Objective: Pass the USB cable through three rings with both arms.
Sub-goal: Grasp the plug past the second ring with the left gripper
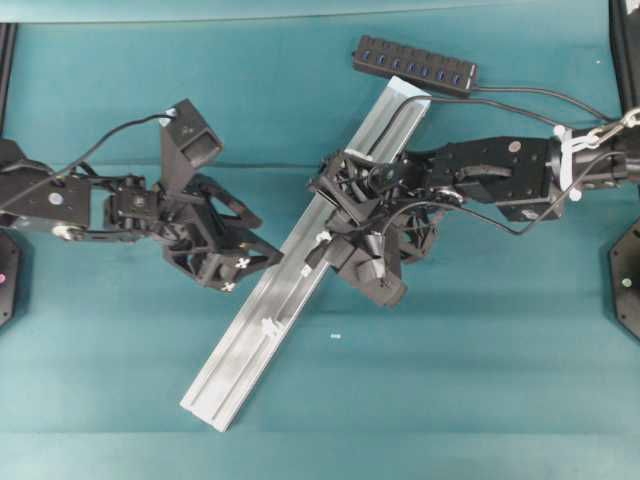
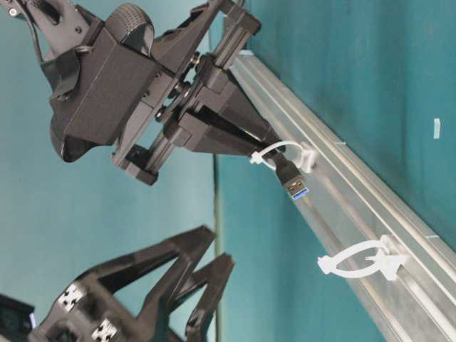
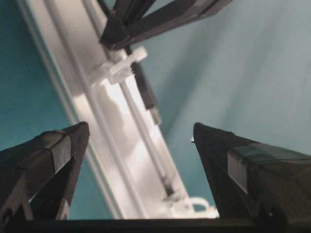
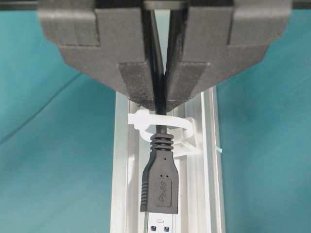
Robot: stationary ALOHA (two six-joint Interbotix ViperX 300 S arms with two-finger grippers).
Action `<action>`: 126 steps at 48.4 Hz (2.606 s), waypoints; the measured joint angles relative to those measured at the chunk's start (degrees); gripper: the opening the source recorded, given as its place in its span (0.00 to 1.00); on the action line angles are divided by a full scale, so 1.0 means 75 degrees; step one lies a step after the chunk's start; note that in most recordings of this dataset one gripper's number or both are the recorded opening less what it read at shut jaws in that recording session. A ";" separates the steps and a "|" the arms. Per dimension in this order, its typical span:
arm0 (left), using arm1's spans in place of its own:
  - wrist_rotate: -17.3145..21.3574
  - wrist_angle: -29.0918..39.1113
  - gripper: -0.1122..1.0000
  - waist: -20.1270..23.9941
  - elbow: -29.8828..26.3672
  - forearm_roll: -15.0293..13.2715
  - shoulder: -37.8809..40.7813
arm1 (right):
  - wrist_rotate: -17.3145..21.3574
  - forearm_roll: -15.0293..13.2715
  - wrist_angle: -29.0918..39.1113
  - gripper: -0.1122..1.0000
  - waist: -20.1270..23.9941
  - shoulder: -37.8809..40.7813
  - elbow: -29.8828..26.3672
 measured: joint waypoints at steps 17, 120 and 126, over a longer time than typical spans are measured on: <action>-0.0129 -0.0621 0.94 -0.0012 -0.0527 0.0000 0.1137 | -0.0012 0.0000 0.0000 0.17 -0.0023 0.0000 0.0000; -0.0469 -0.0902 0.23 -0.0164 -0.1090 0.0000 0.2227 | 0.0000 0.0000 -0.0012 0.17 -0.0094 0.0000 0.0000; -0.0492 -0.0879 0.23 -0.0164 -0.1090 0.0000 0.2227 | 0.0000 0.0000 -0.0070 0.17 -0.0094 0.0000 0.0000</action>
